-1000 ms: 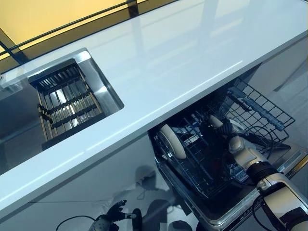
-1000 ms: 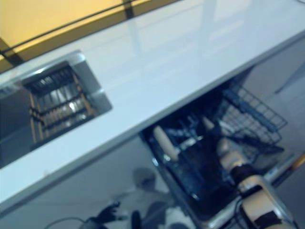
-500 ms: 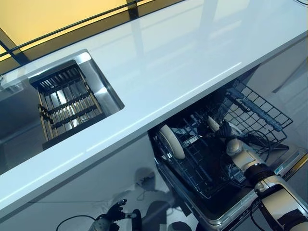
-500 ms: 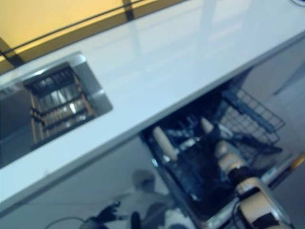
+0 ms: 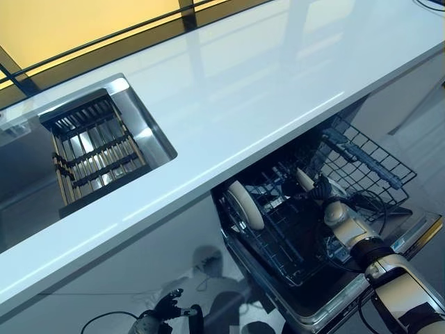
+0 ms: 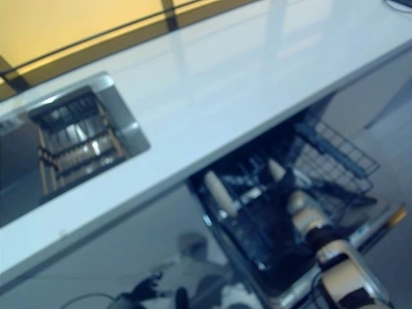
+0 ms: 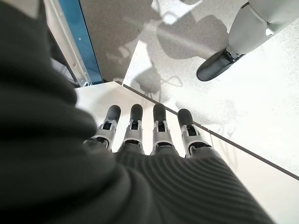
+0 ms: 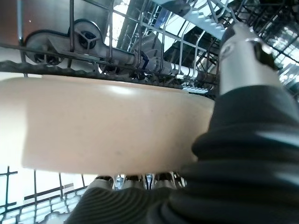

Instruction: Take plates into dishwasher

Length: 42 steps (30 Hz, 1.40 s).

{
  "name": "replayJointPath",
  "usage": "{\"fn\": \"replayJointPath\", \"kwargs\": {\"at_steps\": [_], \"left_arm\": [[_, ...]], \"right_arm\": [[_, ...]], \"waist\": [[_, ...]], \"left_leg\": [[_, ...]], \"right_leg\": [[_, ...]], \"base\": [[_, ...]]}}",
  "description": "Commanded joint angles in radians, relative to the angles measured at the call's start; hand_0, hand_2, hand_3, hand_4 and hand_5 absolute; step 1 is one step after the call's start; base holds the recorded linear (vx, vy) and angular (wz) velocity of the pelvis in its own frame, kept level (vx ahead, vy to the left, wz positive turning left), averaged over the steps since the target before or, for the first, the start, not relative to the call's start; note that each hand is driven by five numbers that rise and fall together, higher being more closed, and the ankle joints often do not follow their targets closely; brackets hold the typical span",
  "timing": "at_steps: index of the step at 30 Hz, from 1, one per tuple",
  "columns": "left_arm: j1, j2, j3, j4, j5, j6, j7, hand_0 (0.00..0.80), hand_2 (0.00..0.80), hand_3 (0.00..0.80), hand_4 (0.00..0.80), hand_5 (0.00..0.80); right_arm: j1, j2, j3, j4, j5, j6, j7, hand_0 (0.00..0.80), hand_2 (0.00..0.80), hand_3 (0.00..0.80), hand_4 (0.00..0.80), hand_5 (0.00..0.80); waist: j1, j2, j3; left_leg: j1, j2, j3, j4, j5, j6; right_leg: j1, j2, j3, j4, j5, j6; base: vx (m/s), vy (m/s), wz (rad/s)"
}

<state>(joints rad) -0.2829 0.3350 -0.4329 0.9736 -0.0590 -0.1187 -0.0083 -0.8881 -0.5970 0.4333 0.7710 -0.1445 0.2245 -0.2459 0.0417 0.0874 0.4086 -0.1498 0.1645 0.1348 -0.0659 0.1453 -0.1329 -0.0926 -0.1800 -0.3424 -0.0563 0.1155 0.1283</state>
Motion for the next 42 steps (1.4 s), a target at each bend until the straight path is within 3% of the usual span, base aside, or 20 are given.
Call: {"fn": "replayJointPath", "kwargs": {"at_steps": [1,13,20,25,30,40,42], "left_arm": [[-0.049,0.009,-0.031,0.02,-0.005,-0.003,0.01,0.0,0.0,0.0,0.0,0.0],[0.001,0.034,0.053,0.012,0.027,0.006,0.028,0.0,0.0,0.0,0.0,0.0],[0.058,0.04,0.118,0.031,0.039,-0.013,0.046,0.0,0.0,0.0,0.0,0.0],[0.118,0.036,0.173,0.046,0.063,-0.037,0.058,0.0,0.0,0.0,0.0,0.0],[0.143,0.028,0.186,0.074,0.06,-0.057,0.069,0.0,0.0,0.0,0.0,0.0],[0.161,0.025,0.198,0.117,0.072,-0.076,0.064,0.0,0.0,0.0,0.0,0.0],[0.155,0.026,0.191,0.122,0.068,-0.074,0.058,0.0,0.0,0.0,0.0,0.0]], "right_arm": [[0.051,0.065,0.024,-0.086,0.049,0.003,0.009,0.0,0.0,0.0,0.0,0.0],[0.307,-0.02,-0.145,-0.459,0.0,-0.014,-0.009,0.0,0.0,0.0,0.0,0.0],[0.484,-0.076,-0.318,-0.712,-0.013,-0.098,-0.036,0.0,0.0,0.0,0.0,0.0],[0.683,-0.118,-0.52,-0.863,0.044,-0.204,-0.108,0.0,0.0,0.0,0.0,0.0],[0.79,-0.109,-0.645,-0.9,0.164,-0.305,-0.152,0.0,0.0,0.0,0.0,0.0],[0.884,-0.042,-0.738,-0.83,0.41,-0.376,-0.084,0.0,0.0,0.0,0.0,0.0],[0.896,-0.006,-0.742,-0.792,0.534,-0.402,-0.051,0.0,0.0,0.0,0.0,0.0]], "waist": [[0.028,-0.031,0.024],[-0.028,-0.086,0.015],[-0.082,-0.128,-0.007],[-0.135,-0.147,-0.039],[-0.178,-0.149,-0.076],[-0.243,-0.136,-0.143],[-0.263,-0.127,-0.157]], "left_leg": [[-0.038,-0.081,0.033,-0.021,-0.016,0.083],[-0.015,-0.061,0.059,-0.021,-0.027,0.085],[0.016,-0.039,0.097,-0.021,-0.044,0.081],[0.048,-0.022,0.136,-0.021,-0.061,0.08],[0.078,-0.008,0.173,-0.021,-0.071,0.073],[0.118,0.012,0.228,-0.021,-0.071,0.052],[0.127,0.017,0.24,-0.021,-0.07,0.048]], "right_leg": [[-0.104,-0.017,0.027,0.137,-0.044,-0.01],[-0.095,0.003,0.054,0.133,-0.042,-0.002],[-0.075,0.027,0.09,0.111,-0.038,0.002],[-0.059,0.043,0.128,0.095,-0.038,0.005],[-0.043,0.051,0.162,0.079,-0.037,0.008],[-0.014,0.065,0.209,0.058,-0.046,-0.001],[-0.01,0.069,0.22,0.059,-0.052,-0.006]], "base": [[0.0,0.0,0.0],[0.005,-0.013,0.0],[0.014,-0.027,-0.11],[0.001,-0.013,-0.1],[-0.005,-0.007,-0.29],[-0.006,-0.022,-0.23],[-0.04,-0.048,-0.13]]}}
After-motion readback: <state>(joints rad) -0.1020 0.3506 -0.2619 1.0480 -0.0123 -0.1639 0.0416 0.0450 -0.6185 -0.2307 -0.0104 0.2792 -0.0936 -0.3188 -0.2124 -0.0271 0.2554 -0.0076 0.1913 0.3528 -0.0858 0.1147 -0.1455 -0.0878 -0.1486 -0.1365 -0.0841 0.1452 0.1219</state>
